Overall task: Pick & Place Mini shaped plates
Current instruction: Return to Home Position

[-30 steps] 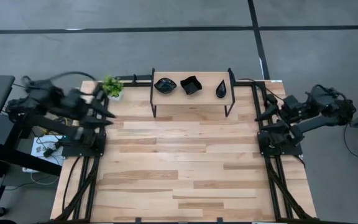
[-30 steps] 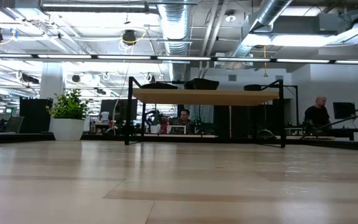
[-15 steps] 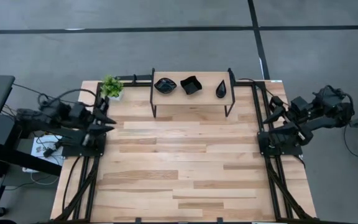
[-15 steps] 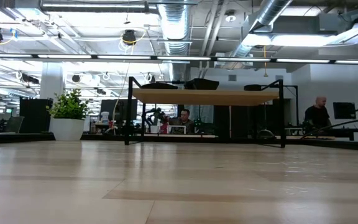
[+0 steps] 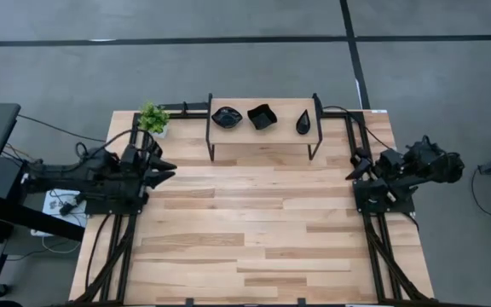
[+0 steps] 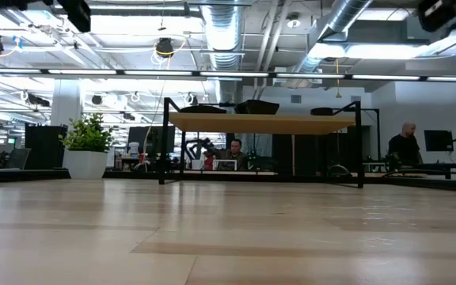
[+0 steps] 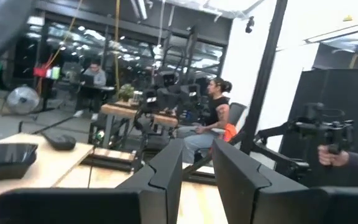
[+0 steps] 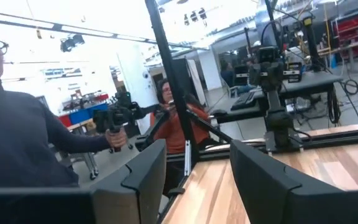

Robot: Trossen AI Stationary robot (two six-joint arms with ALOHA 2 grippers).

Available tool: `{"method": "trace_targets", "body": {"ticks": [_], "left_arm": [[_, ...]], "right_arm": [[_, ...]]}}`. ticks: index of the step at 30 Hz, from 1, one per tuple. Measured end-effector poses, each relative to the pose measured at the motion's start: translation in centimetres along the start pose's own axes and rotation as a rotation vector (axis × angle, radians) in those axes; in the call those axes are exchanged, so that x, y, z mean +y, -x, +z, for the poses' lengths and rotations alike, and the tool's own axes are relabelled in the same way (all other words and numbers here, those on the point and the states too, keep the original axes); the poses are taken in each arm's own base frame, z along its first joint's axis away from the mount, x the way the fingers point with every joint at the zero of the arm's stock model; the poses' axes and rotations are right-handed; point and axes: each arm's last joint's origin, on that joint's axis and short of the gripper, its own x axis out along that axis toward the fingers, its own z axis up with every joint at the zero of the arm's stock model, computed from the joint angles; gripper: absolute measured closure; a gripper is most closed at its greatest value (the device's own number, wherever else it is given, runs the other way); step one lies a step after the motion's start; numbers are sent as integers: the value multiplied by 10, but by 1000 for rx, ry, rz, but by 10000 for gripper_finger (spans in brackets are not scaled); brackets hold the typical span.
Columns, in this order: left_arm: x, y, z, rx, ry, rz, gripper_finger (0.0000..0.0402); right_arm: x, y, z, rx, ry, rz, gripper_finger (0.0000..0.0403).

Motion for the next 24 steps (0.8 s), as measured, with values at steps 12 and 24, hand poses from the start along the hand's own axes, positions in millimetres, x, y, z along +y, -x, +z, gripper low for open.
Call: {"method": "trace_targets", "body": {"ticks": [12,24], "left_arm": [[21,28,-32,-86,38,-43,311],[31,30,-72,-81,28,-4,311]], "right_arm": [[-12,-12,-34,34,91,-9,229],[-22,-22,-66,46,60,-17,229]]}}
